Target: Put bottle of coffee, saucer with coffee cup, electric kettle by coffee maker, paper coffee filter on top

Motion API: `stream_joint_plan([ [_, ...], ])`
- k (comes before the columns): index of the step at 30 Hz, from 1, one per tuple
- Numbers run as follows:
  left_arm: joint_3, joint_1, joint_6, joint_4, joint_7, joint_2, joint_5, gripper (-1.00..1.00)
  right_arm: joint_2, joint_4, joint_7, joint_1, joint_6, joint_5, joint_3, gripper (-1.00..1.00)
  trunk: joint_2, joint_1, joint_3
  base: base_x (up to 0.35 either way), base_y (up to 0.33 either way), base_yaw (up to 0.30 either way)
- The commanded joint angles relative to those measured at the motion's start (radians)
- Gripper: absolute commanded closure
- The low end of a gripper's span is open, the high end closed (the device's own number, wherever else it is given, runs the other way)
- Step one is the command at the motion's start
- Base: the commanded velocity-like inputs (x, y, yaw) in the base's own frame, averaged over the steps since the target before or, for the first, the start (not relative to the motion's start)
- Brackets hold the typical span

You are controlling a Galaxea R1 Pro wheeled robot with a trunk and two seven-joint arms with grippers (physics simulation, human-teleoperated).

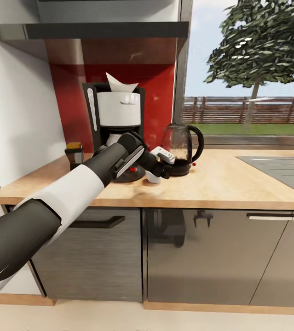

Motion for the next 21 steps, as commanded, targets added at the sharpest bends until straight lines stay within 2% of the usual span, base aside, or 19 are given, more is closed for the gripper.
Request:
stream_joint_plan([
  [1, -0.001, -0.001, 0.004, 0.0, -0.001, 0.0, 0.003, -1.0, 0.001, -0.001, 0.006, -0.001, -0.005, 0.01, -0.008, -1.0, -0.008, 0.004, -0.004, 0.0, 0.0, 0.0],
  [7, -0.001, -0.001, 0.004, 0.0, -0.001, 0.0, 0.003, -1.0, 0.001, -0.001, 0.006, -0.001, -0.005, 0.01, -0.008, -1.0, -0.015, 0.008, -0.007, 0.0, 0.0, 0.0],
  [10, 0.0, -0.001, 0.004, 0.001, -0.001, 0.0, 0.003, -1.0, 0.001, -0.001, 0.006, -0.001, -0.005, 0.01, -0.008, -1.0, -0.036, 0.019, -0.017, 0.0, 0.0, 0.0],
  [19, 0.001, -0.001, 0.003, 0.0, -0.001, 0.0, 0.003, -1.0, 0.001, -0.001, 0.006, -0.001, -0.005, 0.01, -0.009, -1.0, -0.036, 0.019, -0.017, 0.0, 0.0, 0.0],
  [21, 0.001, -0.001, 0.004, 0.0, -0.001, 0.0, 0.003, -1.0, 0.001, -0.001, 0.006, -0.001, -0.005, 0.01, -0.008, -1.0, -0.05, 0.027, -0.023, 0.0, 0.0, 0.0],
])
